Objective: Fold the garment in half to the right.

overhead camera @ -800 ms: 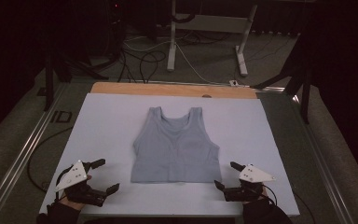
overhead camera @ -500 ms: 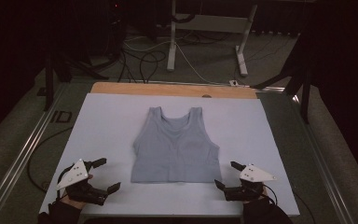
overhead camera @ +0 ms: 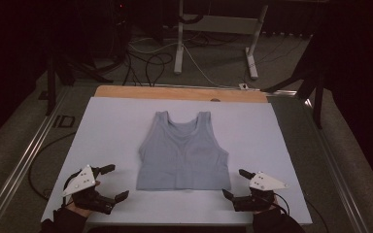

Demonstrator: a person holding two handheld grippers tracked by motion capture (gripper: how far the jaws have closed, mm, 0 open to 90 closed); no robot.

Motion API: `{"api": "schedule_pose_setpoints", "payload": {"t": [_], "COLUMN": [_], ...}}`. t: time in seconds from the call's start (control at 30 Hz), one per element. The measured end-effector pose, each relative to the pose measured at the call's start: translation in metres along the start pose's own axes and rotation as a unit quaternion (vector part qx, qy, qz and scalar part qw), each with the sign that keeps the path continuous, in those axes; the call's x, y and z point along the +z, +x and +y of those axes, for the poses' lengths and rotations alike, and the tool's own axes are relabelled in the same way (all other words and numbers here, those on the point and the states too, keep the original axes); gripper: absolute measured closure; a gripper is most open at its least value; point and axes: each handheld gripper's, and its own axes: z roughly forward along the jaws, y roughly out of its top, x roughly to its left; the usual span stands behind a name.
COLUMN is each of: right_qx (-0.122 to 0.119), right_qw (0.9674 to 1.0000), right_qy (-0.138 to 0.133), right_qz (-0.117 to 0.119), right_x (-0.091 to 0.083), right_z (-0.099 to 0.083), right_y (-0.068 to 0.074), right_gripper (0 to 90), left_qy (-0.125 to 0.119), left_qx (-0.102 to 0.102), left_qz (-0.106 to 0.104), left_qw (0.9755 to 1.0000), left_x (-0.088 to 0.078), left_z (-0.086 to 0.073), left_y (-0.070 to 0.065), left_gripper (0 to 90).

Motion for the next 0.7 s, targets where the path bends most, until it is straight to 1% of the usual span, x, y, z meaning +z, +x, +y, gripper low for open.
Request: {"api": "schedule_pose_setpoints", "payload": {"t": [0.07, 0.1, 0.13, 0.17, 0.2, 0.23, 0.27, 0.3, 0.33, 0.37, 0.47, 0.5, 0.53, 0.57, 0.63, 0.7], "right_qx": [0.002, 0.008, 0.009, 0.006, 0.006, 0.0, -0.006, -0.006, -0.007, -0.009, -0.022, -0.024, -0.024, -0.027, -0.036, -0.039], "right_qw": [1.0, 1.0, 0.9999, 0.9999, 0.9999, 1.0, 1.0, 1.0, 0.9999, 0.9999, 0.9997, 0.9995, 0.9995, 0.9993, 0.999, 0.9987], "right_qy": [-0.002, -0.003, -0.009, -0.011, -0.011, -0.008, -0.007, -0.007, -0.007, -0.006, -0.014, -0.022, -0.022, -0.025, -0.027, -0.033], "right_qz": [-0.002, -0.003, 0.0, 0.003, 0.003, 0.005, 0.002, 0.002, 0.005, 0.003, -0.003, -0.004, -0.004, -0.002, -0.006, -0.002], "right_x": [0.0, -0.001, -0.001, -0.004, -0.004, -0.005, -0.007, -0.007, -0.008, -0.009, -0.013, -0.015, -0.015, -0.015, -0.015, -0.014], "right_z": [0.002, 0.004, 0.006, 0.011, 0.011, 0.014, 0.019, 0.019, 0.022, 0.026, 0.039, 0.047, 0.047, 0.051, 0.058, 0.07], "right_y": [0.0, 0.0, 0.001, 0.005, 0.005, 0.006, 0.006, 0.006, 0.006, 0.005, 0.004, 0.003, 0.003, 0.002, 0.001, -0.001], "right_gripper": [8.5, 8.6, 8.5, 8.5, 8.5, 8.5, 8.6, 8.6, 8.6, 8.6, 8.5, 8.6, 8.6, 8.6, 8.5, 8.6], "left_qy": [0.003, 0.003, 0.002, 0.001, -0.001, -0.002, -0.003, -0.004, -0.003, -0.003, -0.006, -0.007, -0.006, -0.005, -0.002, 0.002], "left_qx": [-0.002, -0.002, -0.001, 0.001, 0.001, 0.002, 0.0, -0.001, -0.001, 0.001, -0.001, -0.004, -0.004, -0.002, 0.0, 0.001], "left_qz": [0.0, 0.0, -0.002, -0.004, -0.006, -0.007, -0.009, -0.011, -0.011, -0.012, -0.017, -0.019, -0.02, -0.019, -0.022, -0.024], "left_qw": [1.0, 1.0, 1.0, 1.0, 1.0, 1.0, 1.0, 0.9999, 0.9999, 0.9999, 0.9998, 0.9998, 0.9998, 0.9998, 0.9998, 0.9997], "left_x": [0.0, 0.0, 0.0, -0.001, -0.001, -0.001, -0.001, -0.001, -0.001, -0.001, -0.002, -0.002, -0.002, -0.002, -0.001, 0.001], "left_z": [0.0, 0.001, 0.002, 0.004, 0.006, 0.007, 0.009, 0.01, 0.012, 0.014, 0.02, 0.022, 0.024, 0.027, 0.031, 0.037], "left_y": [0.0, -0.001, -0.001, -0.002, -0.002, -0.002, -0.003, -0.003, -0.004, -0.004, -0.004, -0.004, -0.004, -0.004, -0.003, -0.002], "left_gripper": [0.0, 0.0, 0.0, 0.0, 0.0, 0.0, 0.0, 0.0, 0.0, 0.0, 0.0, 0.0, 0.0, 0.0, 0.0, 0.0]}}
